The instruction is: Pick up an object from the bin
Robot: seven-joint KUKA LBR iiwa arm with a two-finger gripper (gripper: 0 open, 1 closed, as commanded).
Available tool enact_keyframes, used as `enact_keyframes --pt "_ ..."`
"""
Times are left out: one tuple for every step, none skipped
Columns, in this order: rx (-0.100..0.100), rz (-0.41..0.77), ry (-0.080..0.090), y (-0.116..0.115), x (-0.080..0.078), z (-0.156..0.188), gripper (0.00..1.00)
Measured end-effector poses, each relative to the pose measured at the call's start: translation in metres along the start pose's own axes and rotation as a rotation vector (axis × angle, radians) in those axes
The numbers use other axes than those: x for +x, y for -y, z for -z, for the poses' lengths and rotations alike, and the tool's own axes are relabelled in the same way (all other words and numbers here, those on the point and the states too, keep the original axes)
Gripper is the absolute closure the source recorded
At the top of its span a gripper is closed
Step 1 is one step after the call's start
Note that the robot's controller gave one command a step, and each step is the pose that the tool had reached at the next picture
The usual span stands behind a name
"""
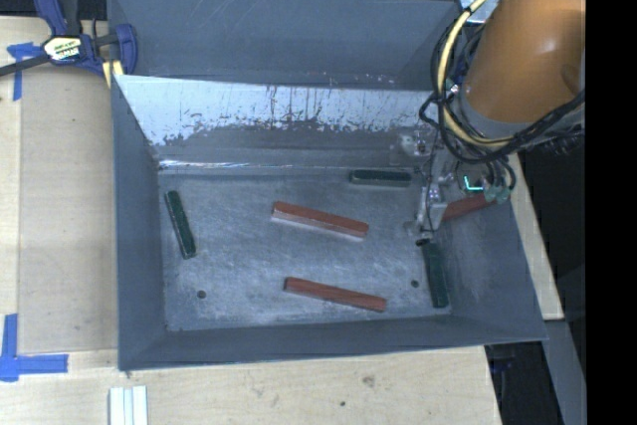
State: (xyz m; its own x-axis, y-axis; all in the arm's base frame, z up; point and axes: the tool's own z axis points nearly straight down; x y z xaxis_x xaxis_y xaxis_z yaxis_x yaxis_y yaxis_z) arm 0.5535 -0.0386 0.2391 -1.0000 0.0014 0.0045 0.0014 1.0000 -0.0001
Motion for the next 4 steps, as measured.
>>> enact_keyframes --pt "-0.002 -0.070 0.001 -0.064 -0.045 -0.173 0.00" --pt "-0.002 -0.041 0.012 -0.086 -0.043 -0.137 0.00" --pt "-0.002 -0.243 0.011 -0.096 -0.047 -0.139 0.00" --pt "-0.001 -0.477 0.005 -0.081 -0.053 -0.169 0.00"
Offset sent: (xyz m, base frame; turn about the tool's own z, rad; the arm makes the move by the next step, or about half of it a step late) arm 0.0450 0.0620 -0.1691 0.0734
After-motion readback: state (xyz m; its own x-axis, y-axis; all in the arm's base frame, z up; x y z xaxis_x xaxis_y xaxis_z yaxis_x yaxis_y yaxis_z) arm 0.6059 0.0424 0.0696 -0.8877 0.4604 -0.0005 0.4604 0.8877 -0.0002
